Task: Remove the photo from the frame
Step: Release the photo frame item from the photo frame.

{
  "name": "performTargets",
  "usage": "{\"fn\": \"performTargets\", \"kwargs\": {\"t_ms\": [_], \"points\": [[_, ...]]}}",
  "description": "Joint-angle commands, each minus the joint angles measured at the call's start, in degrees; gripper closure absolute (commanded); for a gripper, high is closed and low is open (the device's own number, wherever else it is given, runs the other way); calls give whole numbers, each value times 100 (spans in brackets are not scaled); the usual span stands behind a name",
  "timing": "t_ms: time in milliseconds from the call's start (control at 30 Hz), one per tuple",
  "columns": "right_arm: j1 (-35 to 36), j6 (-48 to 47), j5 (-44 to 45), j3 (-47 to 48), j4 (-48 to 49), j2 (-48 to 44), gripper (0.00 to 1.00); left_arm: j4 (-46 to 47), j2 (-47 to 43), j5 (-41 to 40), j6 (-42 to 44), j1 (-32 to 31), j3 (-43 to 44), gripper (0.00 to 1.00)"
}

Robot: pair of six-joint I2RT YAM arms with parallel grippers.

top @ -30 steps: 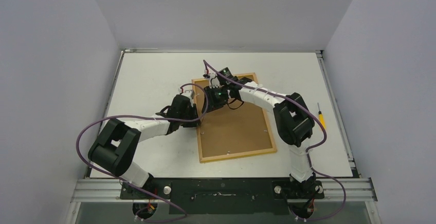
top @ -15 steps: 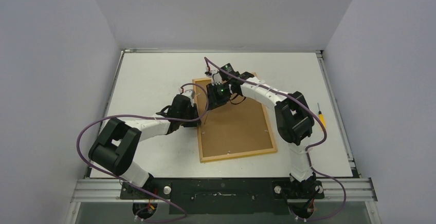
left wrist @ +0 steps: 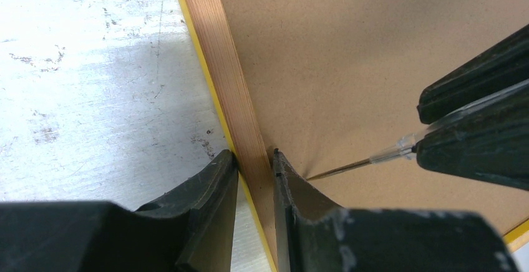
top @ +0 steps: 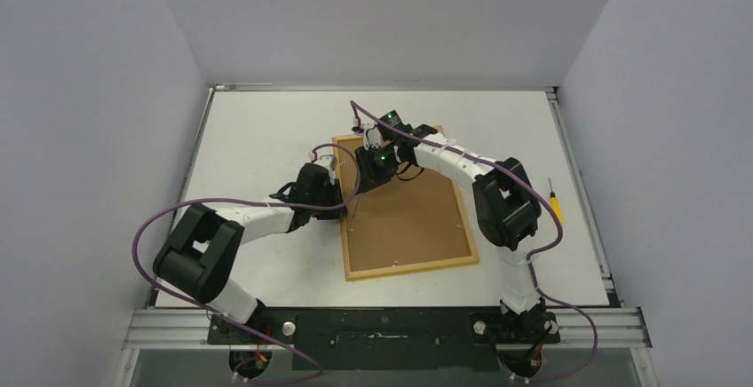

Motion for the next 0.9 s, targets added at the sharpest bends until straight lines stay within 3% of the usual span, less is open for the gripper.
{"fn": "performTargets", "kwargs": {"t_ms": [0,867], "points": [[80,-209,-132,228,-146,121,95,-78,63,117,168,-18,59,100],[126,-155,-480,18,47,178,95,30,-4,213,142,-17,3,100]]}}
